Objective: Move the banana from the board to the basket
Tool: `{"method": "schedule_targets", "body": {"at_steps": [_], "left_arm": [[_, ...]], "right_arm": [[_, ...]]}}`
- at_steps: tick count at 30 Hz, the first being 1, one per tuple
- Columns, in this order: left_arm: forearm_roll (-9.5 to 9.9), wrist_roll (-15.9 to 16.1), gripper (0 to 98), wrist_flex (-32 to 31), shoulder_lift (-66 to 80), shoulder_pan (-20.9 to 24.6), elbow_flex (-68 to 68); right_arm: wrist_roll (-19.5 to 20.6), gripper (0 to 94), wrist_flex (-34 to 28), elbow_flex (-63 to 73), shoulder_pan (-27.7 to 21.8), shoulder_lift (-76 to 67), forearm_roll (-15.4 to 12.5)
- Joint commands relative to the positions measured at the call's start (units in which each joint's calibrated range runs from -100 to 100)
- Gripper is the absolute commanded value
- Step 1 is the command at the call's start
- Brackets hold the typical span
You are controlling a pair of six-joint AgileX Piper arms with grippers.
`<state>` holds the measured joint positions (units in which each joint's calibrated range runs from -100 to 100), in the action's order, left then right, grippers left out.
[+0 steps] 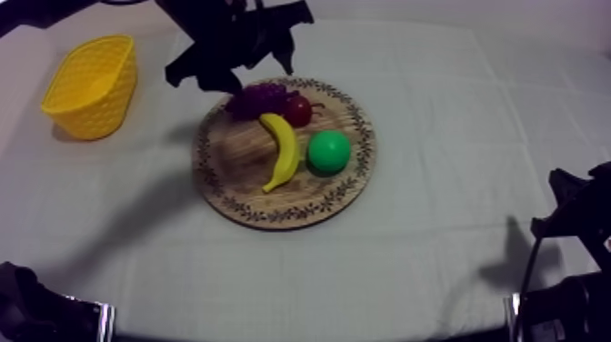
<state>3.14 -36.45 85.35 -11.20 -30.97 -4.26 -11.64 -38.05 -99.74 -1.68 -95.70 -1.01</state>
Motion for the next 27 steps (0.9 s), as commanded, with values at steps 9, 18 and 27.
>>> {"method": "schedule_targets", "body": {"at_steps": [9, 18, 27], "left_arm": [[-1.24, 0.21, 74.7, -0.37, -2.01, 0.82, -0.37], [-2.74, 1.29, 74.0, -4.09, -8.1, 1.75, 1.3], [-4.11, 2.74, 73.7, -6.48, -16.33, 2.54, -0.7]], "right_arm": [[-0.01, 0.4, -0.02, -0.04, 0.0, 0.03, 0.01], [-0.01, 0.4, -0.02, -0.04, 0.0, 0.03, 0.01], [-0.01, 0.4, -0.02, -0.04, 0.0, 0.03, 0.01]]}}
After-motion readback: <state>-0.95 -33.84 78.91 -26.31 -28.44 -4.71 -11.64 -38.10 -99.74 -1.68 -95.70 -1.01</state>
